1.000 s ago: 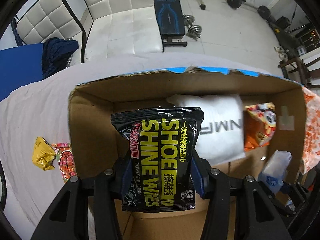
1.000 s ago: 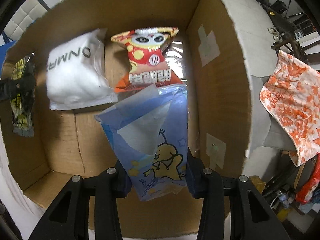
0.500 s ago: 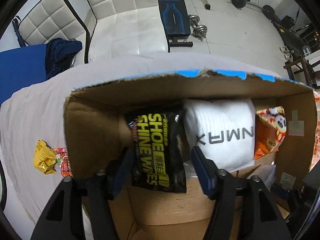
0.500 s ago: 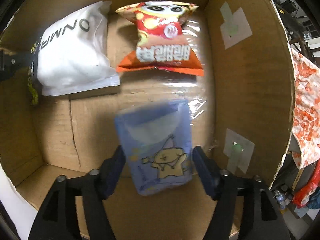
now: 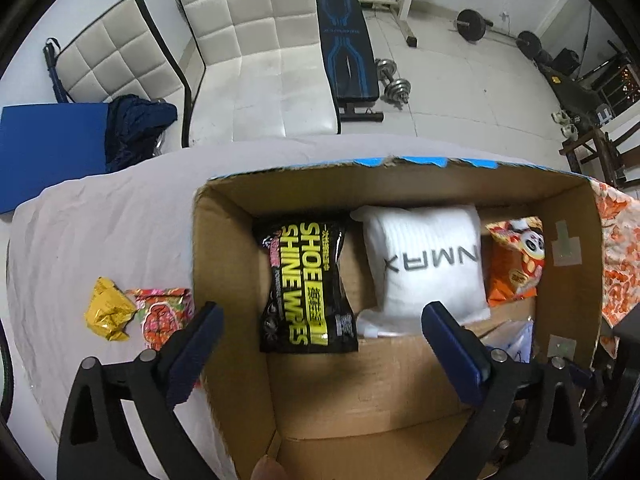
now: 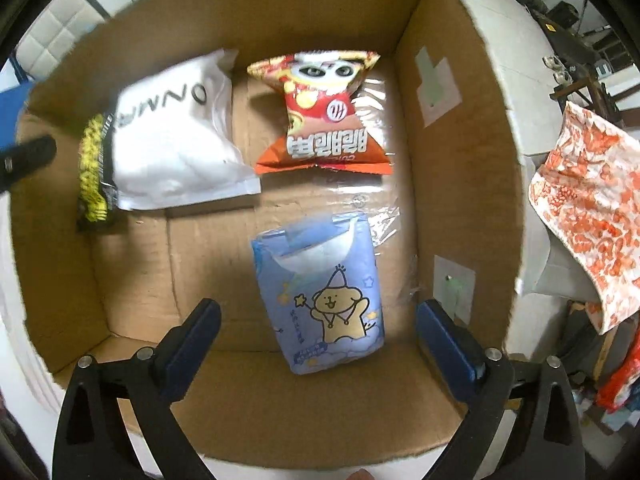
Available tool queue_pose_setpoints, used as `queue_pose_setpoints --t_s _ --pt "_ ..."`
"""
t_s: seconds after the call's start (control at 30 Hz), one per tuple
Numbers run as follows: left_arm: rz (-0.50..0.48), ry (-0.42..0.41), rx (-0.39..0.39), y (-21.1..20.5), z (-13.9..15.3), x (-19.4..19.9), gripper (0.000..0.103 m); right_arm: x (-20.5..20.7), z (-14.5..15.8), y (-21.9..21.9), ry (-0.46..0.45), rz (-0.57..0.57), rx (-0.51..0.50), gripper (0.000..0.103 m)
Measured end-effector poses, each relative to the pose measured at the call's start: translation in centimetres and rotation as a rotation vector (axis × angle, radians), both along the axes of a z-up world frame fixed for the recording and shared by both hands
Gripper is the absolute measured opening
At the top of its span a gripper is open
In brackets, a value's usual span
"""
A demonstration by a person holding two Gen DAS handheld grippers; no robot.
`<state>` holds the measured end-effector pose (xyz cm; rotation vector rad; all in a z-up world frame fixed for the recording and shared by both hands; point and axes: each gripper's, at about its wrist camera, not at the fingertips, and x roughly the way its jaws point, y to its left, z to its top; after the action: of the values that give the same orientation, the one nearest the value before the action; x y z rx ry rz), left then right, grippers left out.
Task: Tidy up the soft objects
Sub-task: 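Open both tools to release the packets into the box, then grasp the red flower-print packet with right tool while left tool grasps the yellow packet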
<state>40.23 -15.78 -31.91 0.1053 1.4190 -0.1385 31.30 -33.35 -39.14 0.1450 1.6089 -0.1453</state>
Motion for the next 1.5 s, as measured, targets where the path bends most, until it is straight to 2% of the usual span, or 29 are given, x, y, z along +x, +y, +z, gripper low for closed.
queue_pose_setpoints --t_s 0.27,0.53,0.6,0.7,1.03,1.23,1.4,1.5 --pt "-0.005 -0.092 -0.045 0.3 4.4 -5.4 0.101 -3.1 5.4 -0.7 -0.151 -0.004 -0.021 0.103" --pt "0.012 -0.198 -0.059 1.1 9.8 -11.5 0.101 -8.6 12.8 -1.3 -0.3 0.017 -0.014 0.103" --pt "0.005 -0.244 -0.041 1.4 11.4 -13.2 0.101 -9.9 14.1 -1.1 -0.336 0.017 -0.023 0.103" --pt "-0.001 -0.294 -0.015 1.8 13.2 -15.0 0.101 -11.8 15.9 -1.2 -0.366 0.01 -0.018 0.103" --pt "0.043 -0.315 -0.06 4.6 16.1 -18.8 0.101 -15.6 20.0 -0.2 -0.425 -0.01 0.031 0.103" --pt "0.076 -0.301 -0.064 8.7 16.7 -18.9 0.101 -14.7 21.2 4.5 -0.436 0.012 0.089 0.103" --pt "0.12 -0.31 -0.054 14.7 17.8 -17.9 0.101 -11.6 21.2 11.7 -0.418 0.047 0.173 0.103" --pt "0.152 -0.317 -0.012 19.0 17.9 -16.4 0.101 -9.0 20.4 16.6 -0.396 0.078 0.217 0.103"
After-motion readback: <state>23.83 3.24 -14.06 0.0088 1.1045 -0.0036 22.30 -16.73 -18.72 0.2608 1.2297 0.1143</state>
